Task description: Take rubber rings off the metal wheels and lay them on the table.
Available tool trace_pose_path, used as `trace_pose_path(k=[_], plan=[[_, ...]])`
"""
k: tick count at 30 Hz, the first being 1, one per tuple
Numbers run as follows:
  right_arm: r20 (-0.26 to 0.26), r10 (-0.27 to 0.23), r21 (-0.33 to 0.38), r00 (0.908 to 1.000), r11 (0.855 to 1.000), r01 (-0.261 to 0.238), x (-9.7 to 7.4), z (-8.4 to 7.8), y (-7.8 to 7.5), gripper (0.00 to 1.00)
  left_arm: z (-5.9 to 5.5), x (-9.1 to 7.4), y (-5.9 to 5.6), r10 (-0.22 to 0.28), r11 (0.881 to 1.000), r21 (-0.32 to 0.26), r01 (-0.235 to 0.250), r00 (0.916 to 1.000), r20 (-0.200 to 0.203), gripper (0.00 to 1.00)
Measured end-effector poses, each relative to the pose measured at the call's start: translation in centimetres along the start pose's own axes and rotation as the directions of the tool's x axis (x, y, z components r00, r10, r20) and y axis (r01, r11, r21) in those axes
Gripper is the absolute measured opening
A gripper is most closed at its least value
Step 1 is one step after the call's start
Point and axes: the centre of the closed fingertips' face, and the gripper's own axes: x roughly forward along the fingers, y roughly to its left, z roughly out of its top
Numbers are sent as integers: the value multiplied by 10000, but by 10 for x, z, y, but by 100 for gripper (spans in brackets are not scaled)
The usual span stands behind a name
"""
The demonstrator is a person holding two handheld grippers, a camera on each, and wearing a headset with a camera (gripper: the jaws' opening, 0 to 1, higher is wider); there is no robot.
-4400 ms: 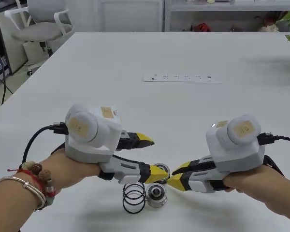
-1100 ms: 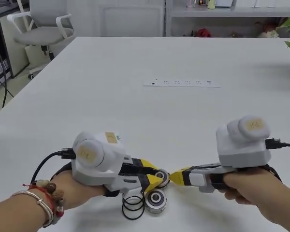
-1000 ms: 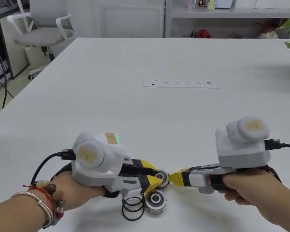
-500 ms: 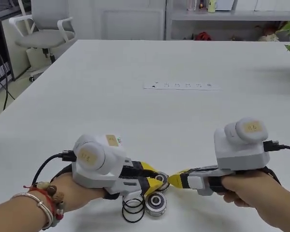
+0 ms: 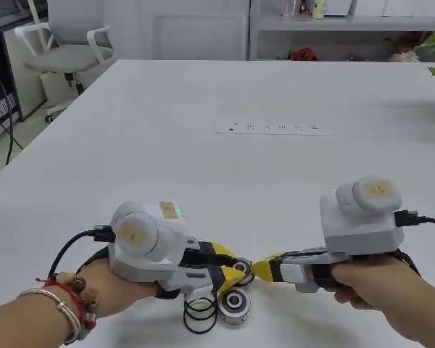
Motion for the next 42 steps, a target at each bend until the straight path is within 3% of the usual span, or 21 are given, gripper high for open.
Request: trace_pose_path(k=[10,11,12,13,14,15,16,17,19,21,23,25,28,32,37,42], plan=[[83,111,-80,9999,9999,-110,0,1,4,0,-1,0,0,13,10000,24,-13,10000,-20,14],[292,327,-20,9990,9995,-327,-1,5,8,0,-1,0,0,10,10000,26,-10,10000,-21,14],[1377,1510,377,9789,9868,-1575,-1,25,30,0,-1,0,0,9,10000,14,-9,10000,-16,14],[1695,1594,1281,9726,9749,-1821,-5,36,35,0,-1,1,-1,12,10000,28,-12,10000,-14,14],[1795,1336,1087,9747,9820,-1546,-5,42,33,0,-1,1,-1,13,10000,33,-13,10000,-11,14],[1667,847,115,9824,9961,-879,-5,44,27,0,0,1,-1,10,10000,37,-10,10000,-1,14],[1461,774,-150,9862,9970,-760,-4,40,26,0,0,1,-1,8,10000,39,-8,10000,5,14],[1410,784,-88,9869,9969,-779,-4,36,29,0,0,1,-1,14,10000,37,-15,10000,5,14],[1208,784,381,9896,9958,-835,-3,28,20,0,0,1,-2,30,10000,46,-30,10000,-4,14],[1103,618,400,9920,9970,-666,-3,25,13,0,0,1,-2,41,10000,87,-40,10000,-30,14],[884,342,142,9955,9993,-356,-5,21,7,0,1,1,-3,46,9999,126,-46,10000,-43,14],[634,-76,-580,9980,9983,113,-6,17,-1,0,1,0,-3,39,9999,165,-38,10000,-48,14],[436,41,-669,9990,9978,-12,-5,13,-1,0,1,0,-3,31,9999,164,-30,10000,-41,14],[-262,-200,-1623,9995,9866,155,-4,0,-7,4,2,0,-4,27,9998,175,-26,10000,-36,14],[-791,-34,-2023,9969,9792,-127,-1,-11,-2,9,3,0,-5,14,9998,179,-13,10000,-26,14],[-842,-204,-2300,9962,9732,5,0,-14,-5,10,2,0,-4,-1,9998,182,1,10000,-20,14]])
